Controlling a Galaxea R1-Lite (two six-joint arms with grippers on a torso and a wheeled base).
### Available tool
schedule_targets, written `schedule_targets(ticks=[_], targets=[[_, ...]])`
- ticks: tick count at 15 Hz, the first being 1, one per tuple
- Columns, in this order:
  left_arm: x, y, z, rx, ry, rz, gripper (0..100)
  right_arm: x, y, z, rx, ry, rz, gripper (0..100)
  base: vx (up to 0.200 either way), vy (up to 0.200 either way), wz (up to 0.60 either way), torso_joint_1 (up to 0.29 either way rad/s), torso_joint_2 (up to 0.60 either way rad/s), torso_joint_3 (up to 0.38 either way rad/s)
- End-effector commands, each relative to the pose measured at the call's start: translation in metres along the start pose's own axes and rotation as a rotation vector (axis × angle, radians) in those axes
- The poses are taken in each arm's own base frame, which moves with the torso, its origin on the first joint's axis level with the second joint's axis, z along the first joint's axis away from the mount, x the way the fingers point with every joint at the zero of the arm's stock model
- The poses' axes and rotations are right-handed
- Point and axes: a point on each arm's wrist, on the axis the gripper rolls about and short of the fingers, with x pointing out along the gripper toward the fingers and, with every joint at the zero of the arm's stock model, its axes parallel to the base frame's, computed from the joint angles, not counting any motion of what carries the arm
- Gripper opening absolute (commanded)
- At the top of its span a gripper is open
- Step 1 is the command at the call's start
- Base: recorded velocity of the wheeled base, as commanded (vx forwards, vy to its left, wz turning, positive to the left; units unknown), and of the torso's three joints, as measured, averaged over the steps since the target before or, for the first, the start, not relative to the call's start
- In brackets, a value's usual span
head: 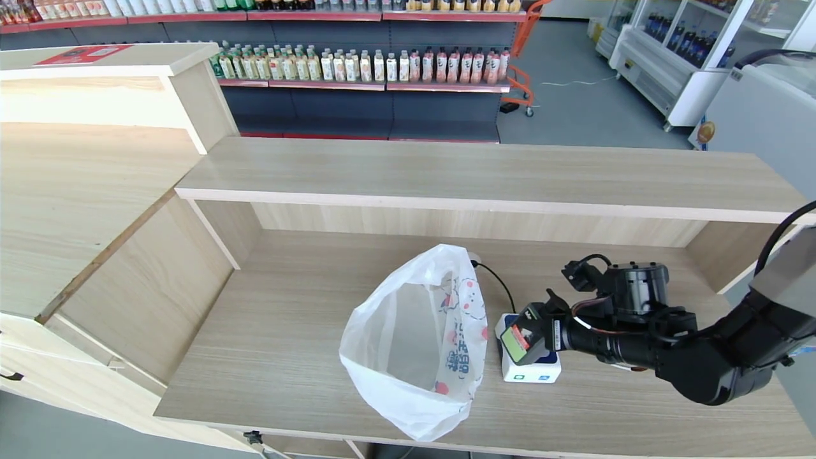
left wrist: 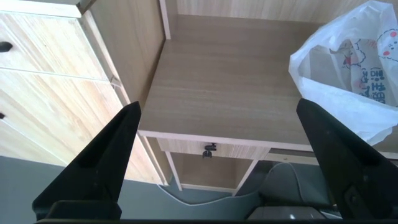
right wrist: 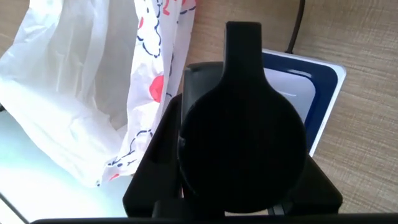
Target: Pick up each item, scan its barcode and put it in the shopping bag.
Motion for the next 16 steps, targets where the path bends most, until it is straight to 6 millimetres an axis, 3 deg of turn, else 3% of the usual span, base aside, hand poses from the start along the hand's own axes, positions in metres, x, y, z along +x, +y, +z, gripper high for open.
schedule_targets(ticks=[1,10,13,15,16], targets=[[0.0,0.0,0.0,0.0,0.0,0.001,100,0.004,-0.002,-0.002,0.003,0.007,-0.014,0,0.0,0.0,0.0,0.0,0.0,0.0],[0.0,0.0,0.0,0.0,0.0,0.001,100,0.009,-0.002,0.002,-0.004,-0.011,-0.017,0,0.0,0.0,0.0,0.0,0.0,0.0],[0.0,0.0,0.0,0.0,0.0,0.001,100,-0.05,0.038,0.052,-0.075,-0.21,0.056,0,0.0,0.0,0.0,0.0,0.0,0.0],[0.0,0.0,0.0,0.0,0.0,0.001,100,-0.083,0.047,0.064,-0.161,-0.254,0.045,0,0.0,0.0,0.0,0.0,0.0,0.0],[0.0,0.0,0.0,0.0,0.0,0.001,100,-0.089,0.047,0.063,-0.179,-0.254,0.037,0,0.0,0.0,0.0,0.0,0.0,0.0]])
